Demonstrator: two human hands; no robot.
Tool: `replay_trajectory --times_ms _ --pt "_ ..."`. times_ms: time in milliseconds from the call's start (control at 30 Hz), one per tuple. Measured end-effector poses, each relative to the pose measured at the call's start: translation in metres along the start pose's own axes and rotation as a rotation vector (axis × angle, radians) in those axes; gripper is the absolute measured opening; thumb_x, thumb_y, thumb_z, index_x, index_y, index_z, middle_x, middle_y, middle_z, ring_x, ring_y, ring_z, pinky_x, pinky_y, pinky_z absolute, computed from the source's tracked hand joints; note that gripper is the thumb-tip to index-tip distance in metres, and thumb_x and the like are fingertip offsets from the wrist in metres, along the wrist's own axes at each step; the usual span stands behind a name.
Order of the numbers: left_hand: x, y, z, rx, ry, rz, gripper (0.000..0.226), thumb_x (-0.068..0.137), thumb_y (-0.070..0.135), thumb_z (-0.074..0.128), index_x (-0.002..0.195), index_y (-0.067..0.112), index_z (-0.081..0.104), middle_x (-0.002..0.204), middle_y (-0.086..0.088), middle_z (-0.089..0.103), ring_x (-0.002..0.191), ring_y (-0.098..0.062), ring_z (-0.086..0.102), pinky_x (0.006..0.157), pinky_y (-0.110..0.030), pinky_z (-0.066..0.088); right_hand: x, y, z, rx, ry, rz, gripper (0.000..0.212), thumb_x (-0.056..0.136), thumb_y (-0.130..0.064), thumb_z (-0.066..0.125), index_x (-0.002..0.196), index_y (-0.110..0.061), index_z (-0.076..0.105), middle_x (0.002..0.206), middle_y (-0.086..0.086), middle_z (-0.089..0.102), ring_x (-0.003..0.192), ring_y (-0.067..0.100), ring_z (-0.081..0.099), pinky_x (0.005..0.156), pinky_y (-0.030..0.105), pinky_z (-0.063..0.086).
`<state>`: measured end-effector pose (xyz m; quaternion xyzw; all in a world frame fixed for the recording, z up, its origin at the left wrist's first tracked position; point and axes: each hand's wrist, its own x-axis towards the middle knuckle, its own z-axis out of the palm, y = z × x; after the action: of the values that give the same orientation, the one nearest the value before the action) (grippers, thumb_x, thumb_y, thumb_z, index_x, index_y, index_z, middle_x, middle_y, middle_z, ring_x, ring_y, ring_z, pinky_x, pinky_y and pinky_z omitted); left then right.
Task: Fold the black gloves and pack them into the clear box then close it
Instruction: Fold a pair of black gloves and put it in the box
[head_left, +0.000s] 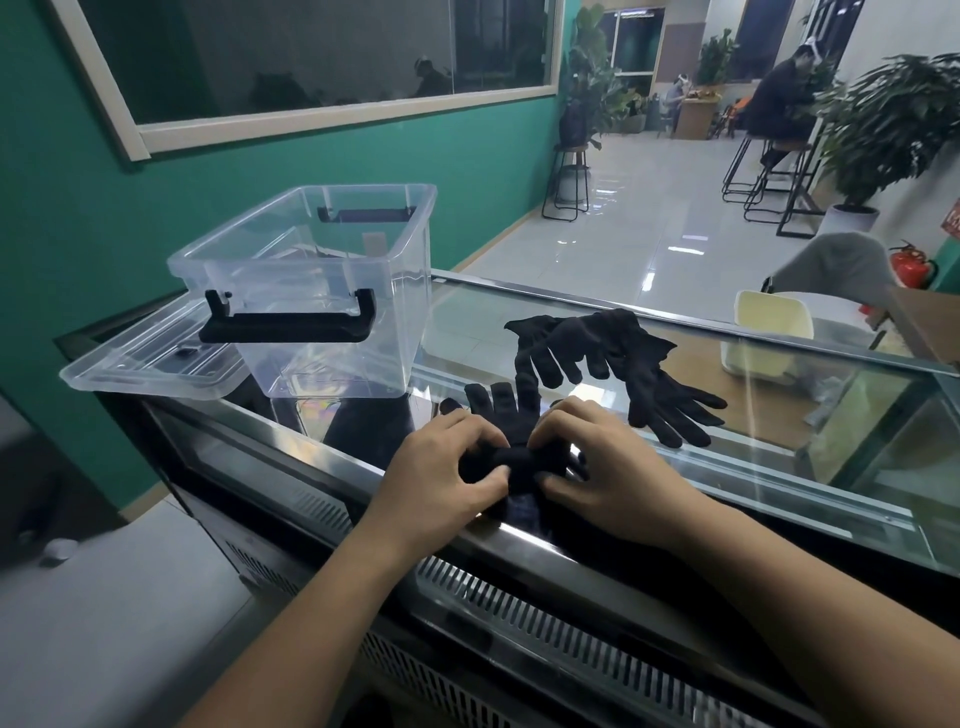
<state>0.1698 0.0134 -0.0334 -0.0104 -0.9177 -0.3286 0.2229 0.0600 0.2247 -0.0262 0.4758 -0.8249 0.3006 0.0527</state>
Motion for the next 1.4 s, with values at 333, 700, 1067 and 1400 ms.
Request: replay_trajectory --times_ms 333,700,1067,1400 --pt "0.002 -0.001 -0.002 -0.174 0.063 -0.186 0.003 0.1 0.032 0.073 0.099 0.031 0.07 0.088 0.019 0.076 0.09 0.002 0.073 0.076 -0.013 0.054 0.0 -0.003 0.004 0.109 0.09 0.184 0.011 0.101 -0.035 0.071 0.111 -0.032 0.068 0.087 -0.016 0.071 0.085 0.0 0.065 0.071 0.014 0.046" --pt "0.004 -0.003 0.007 -0.041 0.17 -0.072 0.018 0.095 0.012 0.08 0.099 0.029 0.077 0.101 0.016 0.058 0.087 -0.006 0.063 0.079 -0.018 0.055 0.0 -0.005 0.002 0.022 0.154 0.123 0.016 0.091 -0.014 0.082 0.101 -0.025 0.074 0.097 -0.019 0.057 0.09 -0.008 0.056 0.074 0.004 0.041" --pt "-0.001 -0.002 0.006 0.068 0.001 -0.005 0.035 0.086 0.034 0.077 0.12 0.035 0.067 0.117 0.023 0.057 0.114 0.0 0.06 0.098 -0.013 0.05 -0.002 -0.009 -0.002 -0.019 0.008 0.02 0.031 0.085 -0.031 0.078 0.114 -0.029 0.068 0.113 -0.012 0.057 0.103 0.005 0.056 0.088 0.017 0.047" --pt "-0.001 0.004 0.004 -0.02 0.068 -0.161 0.021 0.097 0.049 0.06 0.117 0.043 0.061 0.106 0.025 0.068 0.094 -0.003 0.068 0.083 -0.035 0.056 -0.002 -0.011 -0.003 0.119 0.115 0.115 0.015 0.1 -0.029 0.071 0.113 -0.032 0.065 0.095 -0.019 0.069 0.089 -0.004 0.061 0.079 0.015 0.046"
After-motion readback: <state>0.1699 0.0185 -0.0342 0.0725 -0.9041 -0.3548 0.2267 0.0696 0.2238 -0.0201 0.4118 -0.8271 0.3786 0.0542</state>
